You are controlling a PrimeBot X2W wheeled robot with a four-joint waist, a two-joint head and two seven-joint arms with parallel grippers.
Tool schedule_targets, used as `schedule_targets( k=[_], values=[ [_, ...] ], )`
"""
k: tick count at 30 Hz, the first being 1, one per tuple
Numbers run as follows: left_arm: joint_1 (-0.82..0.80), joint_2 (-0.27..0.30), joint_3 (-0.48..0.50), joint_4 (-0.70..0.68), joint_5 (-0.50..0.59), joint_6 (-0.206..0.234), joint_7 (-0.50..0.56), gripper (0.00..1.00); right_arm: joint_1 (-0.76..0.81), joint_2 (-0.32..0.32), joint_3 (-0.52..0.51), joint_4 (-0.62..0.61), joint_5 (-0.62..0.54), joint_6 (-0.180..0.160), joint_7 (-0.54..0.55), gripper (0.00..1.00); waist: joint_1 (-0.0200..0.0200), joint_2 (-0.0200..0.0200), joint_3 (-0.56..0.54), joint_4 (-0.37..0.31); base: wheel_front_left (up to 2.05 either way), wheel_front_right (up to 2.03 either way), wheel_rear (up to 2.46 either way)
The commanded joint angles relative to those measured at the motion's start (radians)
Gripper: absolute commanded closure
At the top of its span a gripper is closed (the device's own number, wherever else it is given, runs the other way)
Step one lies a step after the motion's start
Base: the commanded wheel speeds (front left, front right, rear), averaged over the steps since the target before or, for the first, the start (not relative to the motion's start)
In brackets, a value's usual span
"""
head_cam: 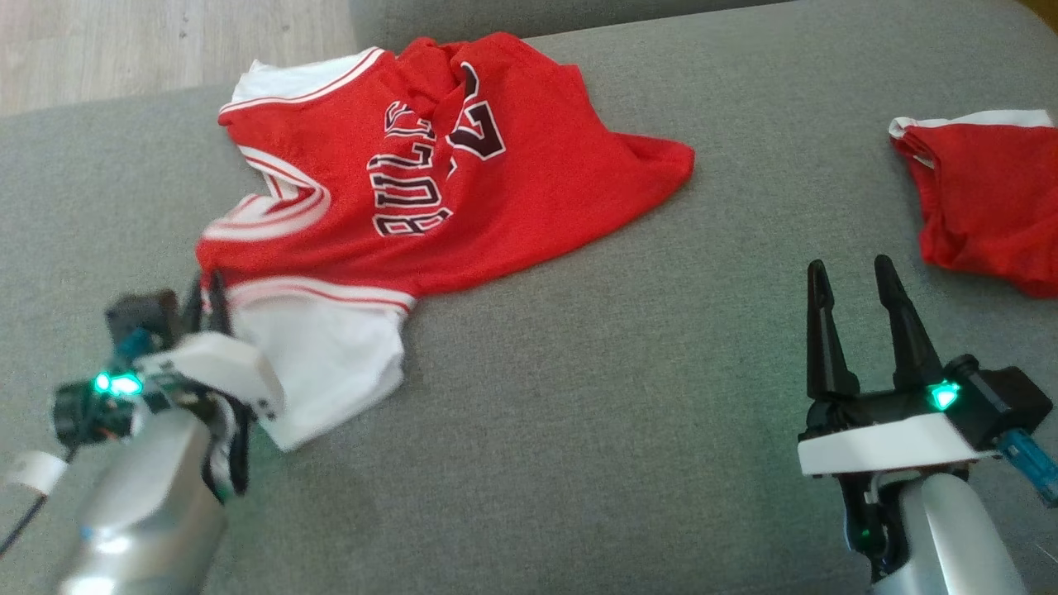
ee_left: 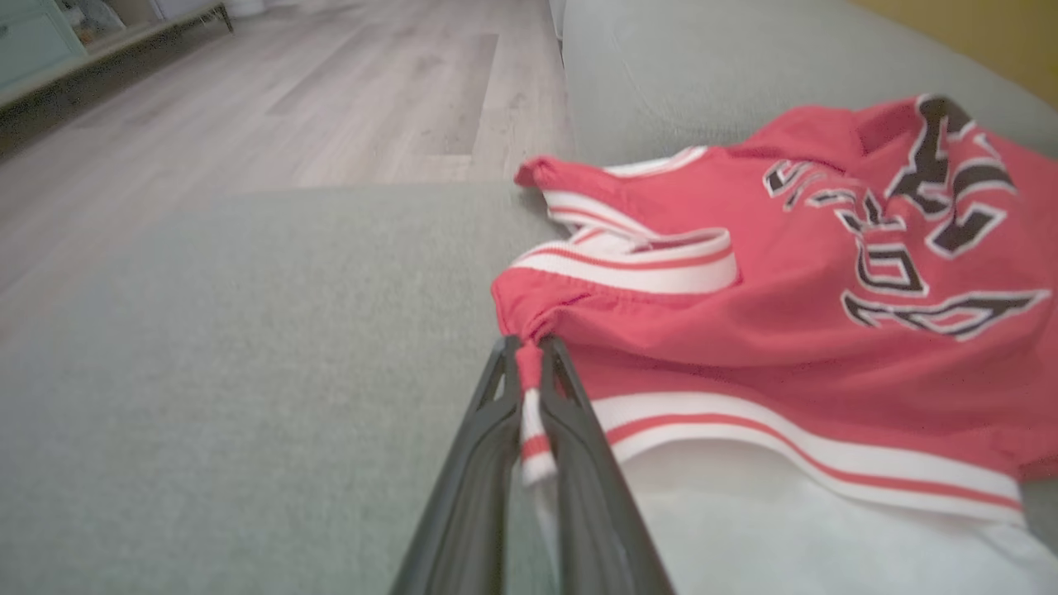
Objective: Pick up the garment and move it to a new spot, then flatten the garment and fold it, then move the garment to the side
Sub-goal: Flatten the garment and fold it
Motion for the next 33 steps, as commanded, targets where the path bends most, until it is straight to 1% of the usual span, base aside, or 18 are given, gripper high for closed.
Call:
schedule_targets(
  k=[1,4,6,7,8,12,14,16,18,26,29,33],
  values=[
    [-0.069,0.05,0.051,-0.014,0.004,0.007,-0.02,1.0,-0.028,-0.005,0.028,-0.025,0.0,-0.001,-0.006,0.0,0.0,0.0,-0.004,0.001,0.0,0.0,0.0],
    [-0.09,0.067,0.065,0.001,0.0,0.009,-0.029,1.0,-0.028,-0.005,0.036,-0.021,-0.001,-0.001,-0.006,0.0,0.0,0.0,-0.008,0.0,0.0,0.0,0.0],
    [-0.096,0.074,0.061,0.013,0.002,0.001,-0.031,1.0,-0.029,-0.005,0.042,-0.019,-0.003,-0.001,-0.006,0.0,0.0,0.0,-0.009,-0.002,0.0,0.0,0.0],
    [-0.097,0.074,0.053,0.014,0.003,-0.016,-0.032,0.64,-0.031,-0.005,0.044,-0.018,-0.003,-0.001,-0.006,0.0,0.0,0.0,-0.009,-0.003,0.0,0.0,0.0],
    [-0.096,0.068,0.049,0.013,0.0,-0.027,-0.035,0.0,-0.032,-0.005,0.043,-0.019,-0.004,-0.001,-0.006,0.0,0.0,0.0,-0.01,-0.002,0.0,0.0,0.0],
    [-0.095,0.063,0.043,0.005,0.006,-0.033,-0.065,0.0,-0.033,-0.005,0.032,-0.021,-0.005,-0.001,-0.006,0.0,0.0,0.0,-0.012,0.004,0.0,0.0,0.0],
    [-0.092,0.06,0.047,-0.01,0.009,-0.03,-0.1,0.0,-0.033,-0.005,0.028,-0.025,-0.005,-0.001,-0.006,0.0,0.0,0.0,-0.02,0.013,0.0,0.0,0.0],
    [-0.082,0.053,0.06,-0.04,0.006,-0.024,-0.13,0.0,-0.029,-0.005,0.023,-0.029,-0.005,-0.001,-0.006,0.0,0.0,0.0,-0.031,0.024,0.0,0.0,0.0],
    [-0.065,0.051,0.07,-0.08,0.006,-0.031,-0.15,0.0,-0.024,-0.005,0.016,-0.032,-0.006,-0.001,-0.006,0.0,0.0,0.0,-0.043,0.039,0.0,0.0,0.0],
    [0.088,0.027,0.09,-0.311,0.034,0.013,-0.169,0.0,0.012,-0.005,-0.017,-0.047,-0.016,-0.001,-0.006,0.0,0.0,0.0,-0.106,0.116,0.0,0.0,0.0],
    [0.186,0.016,0.064,-0.402,0.061,0.036,-0.17,0.0,0.033,-0.005,-0.025,-0.048,-0.018,-0.001,-0.006,0.0,0.0,0.0,-0.127,0.147,0.0,0.0,0.0],
    [0.271,-0.009,0.053,-0.446,0.059,0.057,-0.17,0.0,0.049,-0.005,-0.024,-0.04,-0.019,-0.001,-0.006,0.0,0.0,0.0,-0.136,0.165,0.0,0.0,0.0]
  ],
)
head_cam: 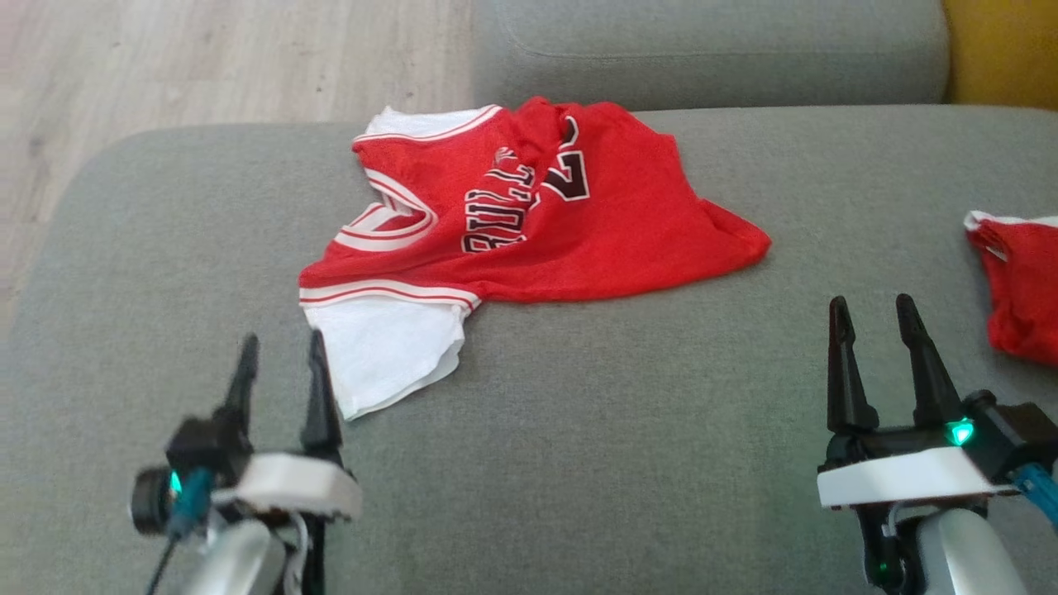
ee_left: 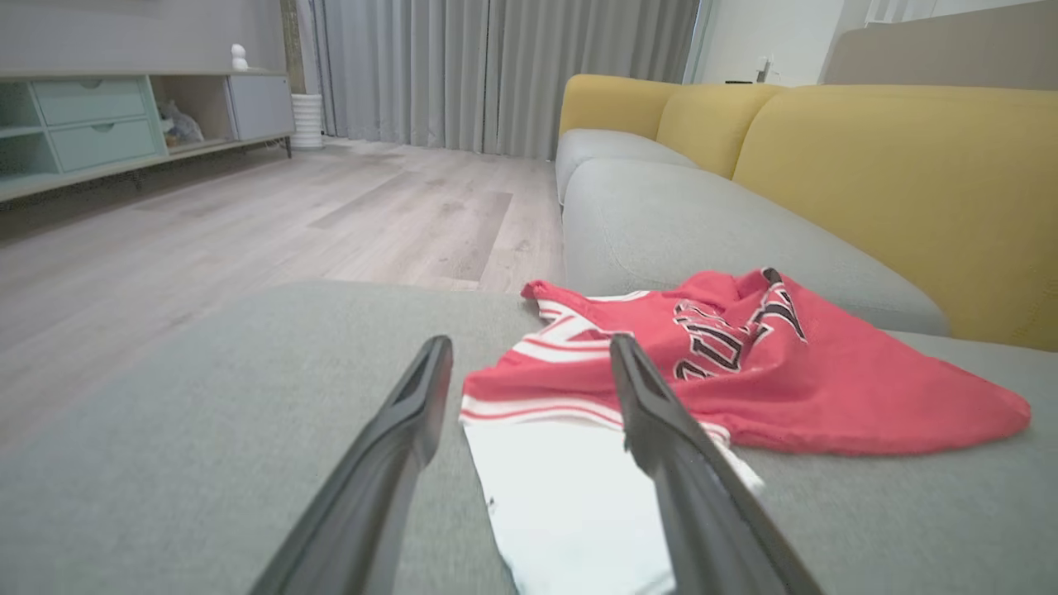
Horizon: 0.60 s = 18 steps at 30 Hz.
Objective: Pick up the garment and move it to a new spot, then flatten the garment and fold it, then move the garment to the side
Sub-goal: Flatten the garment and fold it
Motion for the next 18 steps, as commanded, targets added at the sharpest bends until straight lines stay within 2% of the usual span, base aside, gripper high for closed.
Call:
schedule_targets(
  k=[1,11,14,18],
  values=[
    [-0.027,0.012,0.029,-0.036,-0.001,0.011,-0.009,0.0,-0.02,-0.005,0.021,-0.031,-0.006,-0.001,-0.006,0.0,0.0001,0.0,-0.006,0.009,0.0,0.0,0.0],
    [0.02,-0.007,0.049,-0.049,-0.006,0.02,-0.009,0.0,-0.029,-0.005,0.045,-0.029,-0.006,-0.001,-0.006,0.0,0.0001,0.0,-0.009,-0.002,0.0,0.0,0.0],
    [0.018,0.0,0.058,-0.008,-0.014,0.035,0.015,0.0,-0.029,-0.005,0.048,-0.03,-0.003,-0.001,-0.006,0.0,0.0001,0.0,-0.007,-0.013,0.0,0.0,0.0],
    [-0.011,0.003,0.039,0.087,-0.023,0.033,0.093,0.0,-0.032,-0.005,0.051,-0.034,0.001,-0.001,-0.006,0.0,0.0001,0.0,0.007,-0.027,0.0,0.0,0.0]
  ],
)
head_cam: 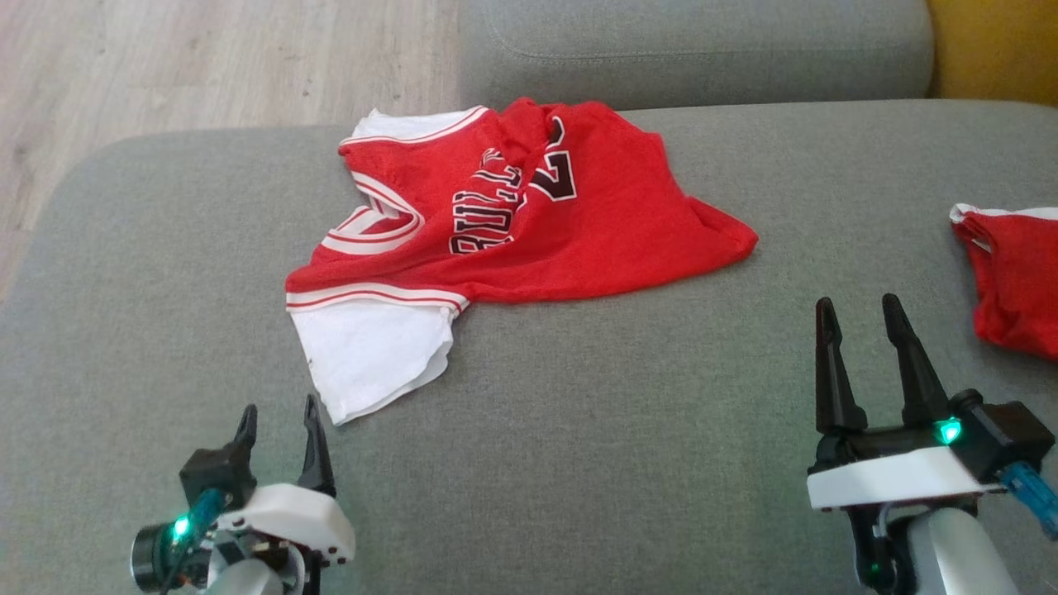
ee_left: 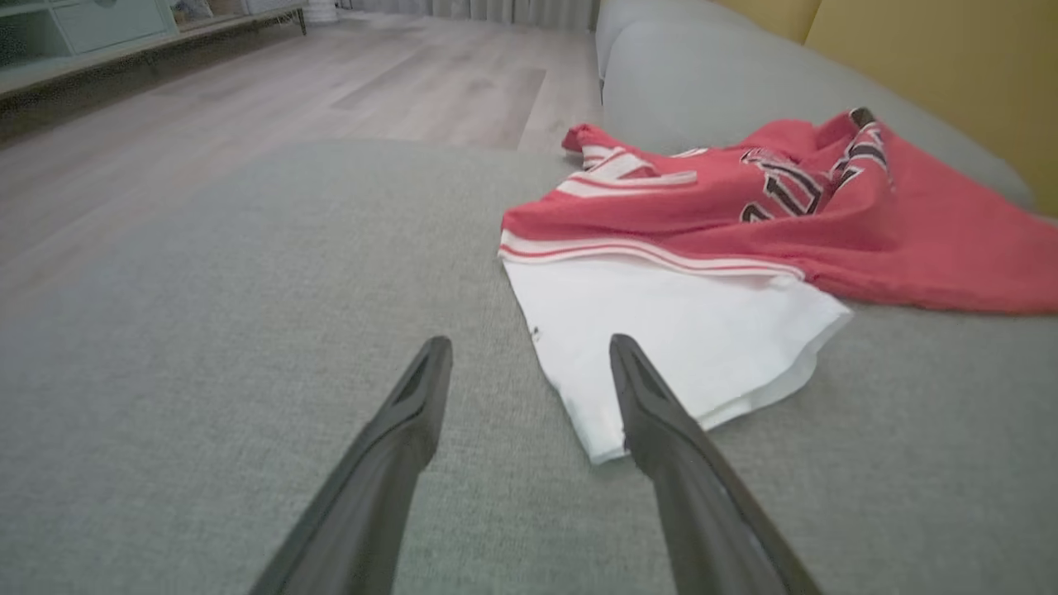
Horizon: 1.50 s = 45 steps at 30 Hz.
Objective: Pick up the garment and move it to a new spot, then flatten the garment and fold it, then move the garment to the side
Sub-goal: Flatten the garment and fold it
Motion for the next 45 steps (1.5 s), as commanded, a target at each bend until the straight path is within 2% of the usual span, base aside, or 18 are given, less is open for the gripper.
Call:
schedule_targets(
  k=[1,10,26,27,28,30,36,41,45],
  values=[
    [-0.069,0.02,0.035,0.007,-0.009,0.0,0.015,0.0,-0.031,-0.005,0.029,-0.036,0.002,-0.001,-0.006,0.0,0.0,0.0,0.011,-0.007,0.0,0.0,0.0],
    [-0.146,0.017,0.028,0.133,-0.033,-0.04,0.066,0.0,-0.049,-0.005,0.026,-0.041,-0.005,-0.001,-0.006,0.0,0.0,0.0,0.065,-0.034,0.0,0.0,0.0],
    [-0.242,-0.02,0.006,0.331,-0.056,-0.097,0.091,0.0,-0.081,-0.005,0.021,-0.043,0.002,-0.001,-0.006,0.0,0.0,0.0,0.136,-0.08,0.0,0.0,0.0],
    [-0.244,-0.025,0.0,0.338,-0.057,-0.103,0.098,0.11,-0.081,-0.005,0.02,-0.043,0.002,-0.001,-0.006,0.0,0.0,0.0,0.136,-0.08,0.0,0.0,0.0],
    [-0.246,-0.028,-0.007,0.344,-0.056,-0.11,0.102,0.58,-0.081,-0.005,0.019,-0.042,0.002,-0.001,-0.006,0.0,0.0,0.0,0.135,-0.079,0.0,0.0,0.0],
    [-0.246,-0.035,-0.018,0.353,-0.056,-0.126,0.105,1.0,-0.08,-0.005,0.018,-0.039,0.001,-0.001,-0.006,0.0,0.0,0.0,0.132,-0.078,0.0,0.0,0.0],
    [-0.248,-0.054,-0.031,0.34,-0.058,-0.162,0.057,1.0,-0.077,-0.005,0.018,-0.031,0.001,-0.001,-0.006,0.0,0.0,0.0,0.107,-0.069,0.0,0.0,0.0],
    [-0.247,-0.047,0.006,0.278,-0.062,-0.141,-0.037,1.0,-0.073,-0.005,0.026,-0.024,0.001,-0.001,-0.006,0.0,0.0,0.0,0.085,-0.064,0.0,0.0,0.0],
    [-0.238,-0.025,0.049,0.174,-0.05,-0.123,-0.082,1.0,-0.069,-0.005,0.025,-0.02,0.001,-0.001,-0.006,0.0,0.0,0.0,0.072,-0.059,0.0,0.0,0.0]
  ],
)
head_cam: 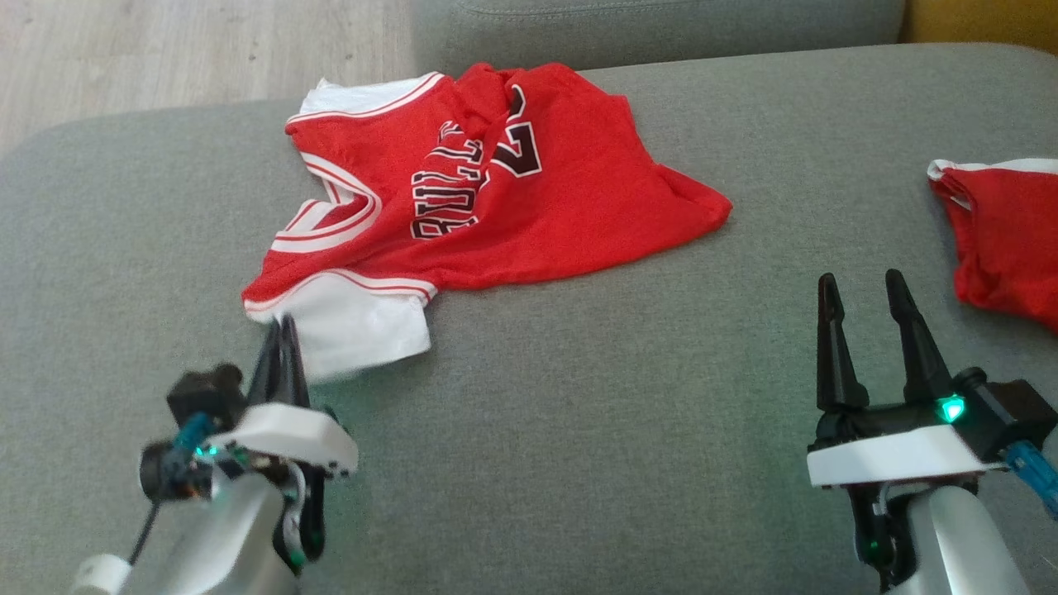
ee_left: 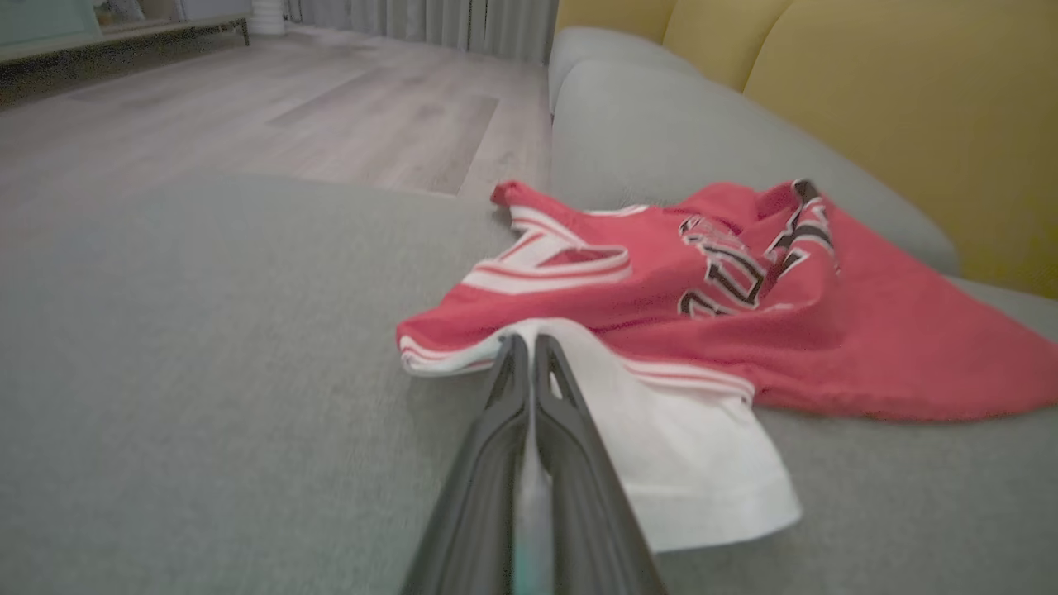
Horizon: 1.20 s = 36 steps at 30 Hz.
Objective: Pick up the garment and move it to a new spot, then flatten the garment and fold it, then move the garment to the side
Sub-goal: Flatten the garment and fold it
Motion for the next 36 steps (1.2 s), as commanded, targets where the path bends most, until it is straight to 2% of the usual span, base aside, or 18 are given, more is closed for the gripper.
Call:
schedule_targets(
  k=[1,6,11,17,23,24,36],
  values=[
    [-0.024,0.043,0.058,-0.093,0.016,0.008,-0.024,1.0,-0.024,-0.005,0.024,-0.025,0.0,-0.001,-0.006,0.0,0.0001,0.0,-0.006,0.005,0.0,0.0,0.0],
    [-0.008,0.056,0.101,-0.246,0.055,0.028,-0.031,1.0,-0.039,-0.005,-0.002,-0.013,-0.054,-0.001,-0.006,0.0,0.0001,0.0,-0.004,0.02,0.0,0.0,0.0],
    [0.02,0.042,0.17,-0.437,0.127,0.05,-0.032,1.0,-0.096,-0.005,-0.036,0.042,-0.096,-0.001,0.002,0.0,0.0001,0.0,0.013,0.04,0.0,0.0,0.0],
    [0.046,0.006,0.216,-0.55,0.197,0.035,-0.032,1.0,-0.207,-0.005,-0.042,0.154,-0.106,-0.001,0.086,0.0,0.0001,0.0,0.04,0.065,0.0,0.0,0.0],
    [0.058,-0.027,0.23,-0.553,0.234,-0.004,-0.032,1.0,-0.319,-0.005,-0.027,0.31,-0.127,-0.001,0.182,0.0,0.0001,0.0,0.063,0.094,0.0,0.0,0.0],
    [0.051,-0.036,0.225,-0.545,0.249,-0.016,-0.032,1.0,-0.347,-0.005,-0.026,0.365,-0.119,-0.001,0.206,0.0,0.0001,0.0,0.069,0.104,0.0,0.0,0.0],
    [0.028,-0.084,0.228,-0.517,0.297,-0.063,-0.032,1.0,-0.506,-0.005,-0.049,0.643,-0.122,-0.001,0.214,0.0,0.0001,0.0,0.101,0.131,0.0,0.0,0.0]
  ],
)
